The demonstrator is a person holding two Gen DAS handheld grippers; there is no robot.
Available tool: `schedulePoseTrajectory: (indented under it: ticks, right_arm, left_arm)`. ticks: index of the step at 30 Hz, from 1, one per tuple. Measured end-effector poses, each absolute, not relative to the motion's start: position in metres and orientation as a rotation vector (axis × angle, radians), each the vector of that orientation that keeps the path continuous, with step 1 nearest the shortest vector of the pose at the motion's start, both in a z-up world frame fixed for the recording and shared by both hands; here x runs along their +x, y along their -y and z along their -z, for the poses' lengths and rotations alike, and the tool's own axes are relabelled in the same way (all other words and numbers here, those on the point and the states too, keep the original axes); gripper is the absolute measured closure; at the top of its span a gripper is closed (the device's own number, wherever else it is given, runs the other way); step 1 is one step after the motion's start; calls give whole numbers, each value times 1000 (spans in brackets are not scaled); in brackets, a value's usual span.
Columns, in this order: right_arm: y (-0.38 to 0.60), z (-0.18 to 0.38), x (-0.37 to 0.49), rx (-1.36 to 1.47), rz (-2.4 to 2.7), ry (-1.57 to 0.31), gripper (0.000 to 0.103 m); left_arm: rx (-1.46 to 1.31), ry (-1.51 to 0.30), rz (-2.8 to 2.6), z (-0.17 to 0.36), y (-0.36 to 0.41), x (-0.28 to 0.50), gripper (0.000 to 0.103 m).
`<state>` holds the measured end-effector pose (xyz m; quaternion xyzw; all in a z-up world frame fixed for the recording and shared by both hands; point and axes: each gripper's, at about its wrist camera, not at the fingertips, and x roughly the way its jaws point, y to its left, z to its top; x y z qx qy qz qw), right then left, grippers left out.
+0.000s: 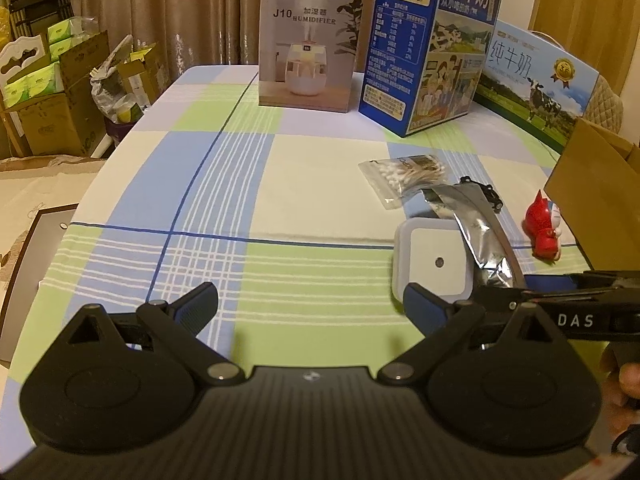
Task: Organize objects
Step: 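Lower the right tool onto the silver foil bag and close on it, then grasp the white square night light with the left tool while the right tool holds the foil bag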
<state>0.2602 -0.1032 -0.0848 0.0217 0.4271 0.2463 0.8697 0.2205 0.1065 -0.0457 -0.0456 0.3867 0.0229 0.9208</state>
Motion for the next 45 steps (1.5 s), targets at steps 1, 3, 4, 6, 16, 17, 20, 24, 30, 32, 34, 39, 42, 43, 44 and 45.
schedulePoseTrajectory:
  ticks: [1,3,4,6,16,17,20,24,30,32,34,39,42,43,44,45]
  right_arm:
    - [103,84,260,42,-516,-895,42]
    - [104,82,260,35,-510,-903,46]
    - [105,81,259,29,-503,-904,46]
    - [108,79,257,7,-479,-902,49]
    - [146,76,251,11,-375,-907,47]
    - [147,77,251,12,-380,-904,45]
    - [148,79,251,10,-394,-894,39]
    - [148,82,252,-6,-410,-887,36]
    - [152,84,255,-15,-410,-885,36]
    - [155,86,255,-19,-408,-888,36]
    - [156,86,256,-12,-413,-890,36]
    - [156,84,256,-14,-415,-896,36]
    - [156,84,255,6,-431,-906,36]
    - [156,84,255,12,-434,-907,36]
    - [156,83,255,15,-437,-904,36]
    - [155,83,256,18,-442,-900,35]
  left_arm:
    - [-93,-795,-45,46,-106,221,6]
    - [-95,-797,-40,46,-105,221,6]
    - [-97,-798,-38,47,-105,221,6]
    - [-98,-800,-29,47,-103,221,6]
    - [-116,-795,47,49,-78,235,6]
    - [-113,-792,56,50,-73,239,6]
    - [-98,-787,84,54,-59,250,7]
    - [-74,-783,93,62,-43,263,18]
    - [-46,-785,90,70,-32,277,33]
    - [-25,-792,93,73,-29,280,35]
    - [-5,-797,100,75,-27,280,39]
    - [28,-809,98,73,-28,276,41]
    - [46,-815,99,71,-34,270,42]
    - [44,-819,100,70,-37,268,42]
    - [42,-822,100,69,-40,267,42]
    - [41,-826,102,69,-43,266,42]
